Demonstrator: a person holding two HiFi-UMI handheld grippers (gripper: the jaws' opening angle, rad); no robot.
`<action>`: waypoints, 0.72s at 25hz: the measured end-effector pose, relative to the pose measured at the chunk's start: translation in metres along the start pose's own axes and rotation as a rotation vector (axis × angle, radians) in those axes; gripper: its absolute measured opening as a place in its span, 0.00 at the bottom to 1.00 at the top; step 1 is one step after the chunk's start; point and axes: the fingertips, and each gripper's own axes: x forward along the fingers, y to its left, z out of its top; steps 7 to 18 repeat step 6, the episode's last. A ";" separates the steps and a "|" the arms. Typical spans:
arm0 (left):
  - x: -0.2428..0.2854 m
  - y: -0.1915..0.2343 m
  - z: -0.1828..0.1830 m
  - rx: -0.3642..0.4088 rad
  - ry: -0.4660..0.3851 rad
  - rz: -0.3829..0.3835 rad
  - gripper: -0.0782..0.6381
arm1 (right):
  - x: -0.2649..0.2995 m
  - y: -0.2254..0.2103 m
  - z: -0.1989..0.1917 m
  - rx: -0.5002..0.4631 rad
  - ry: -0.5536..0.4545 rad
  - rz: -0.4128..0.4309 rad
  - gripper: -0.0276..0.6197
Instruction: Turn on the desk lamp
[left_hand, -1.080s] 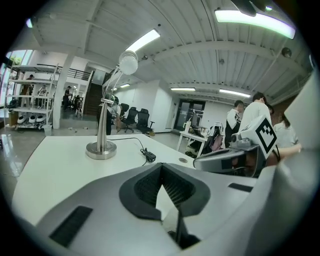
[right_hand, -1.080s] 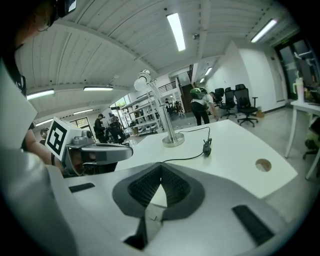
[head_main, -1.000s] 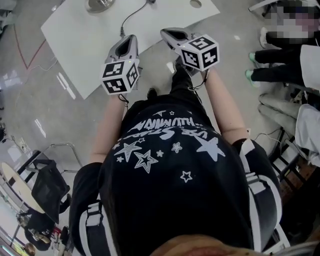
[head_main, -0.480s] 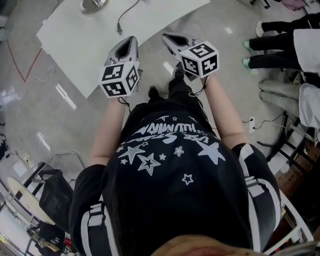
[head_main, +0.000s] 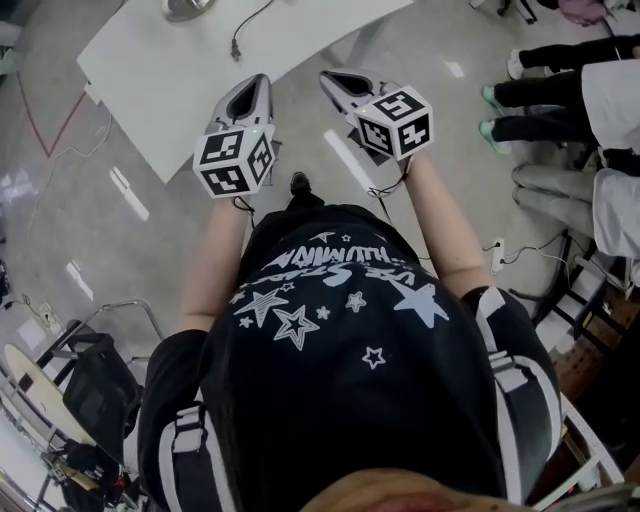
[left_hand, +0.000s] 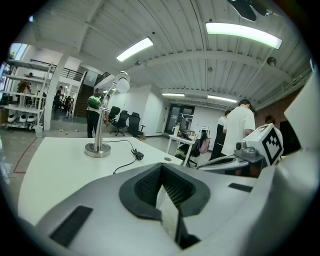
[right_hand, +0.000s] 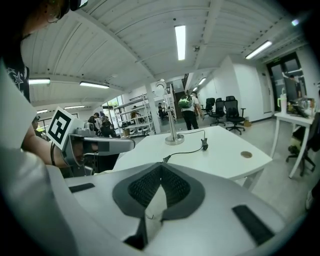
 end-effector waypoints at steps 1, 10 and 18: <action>-0.001 -0.003 -0.001 -0.002 0.000 0.007 0.12 | -0.003 -0.001 0.000 -0.001 -0.004 0.002 0.05; -0.013 -0.025 -0.009 -0.021 0.006 0.025 0.12 | -0.027 0.002 -0.005 -0.011 -0.003 0.006 0.05; -0.013 -0.025 -0.009 -0.021 0.006 0.025 0.12 | -0.027 0.002 -0.005 -0.011 -0.003 0.006 0.05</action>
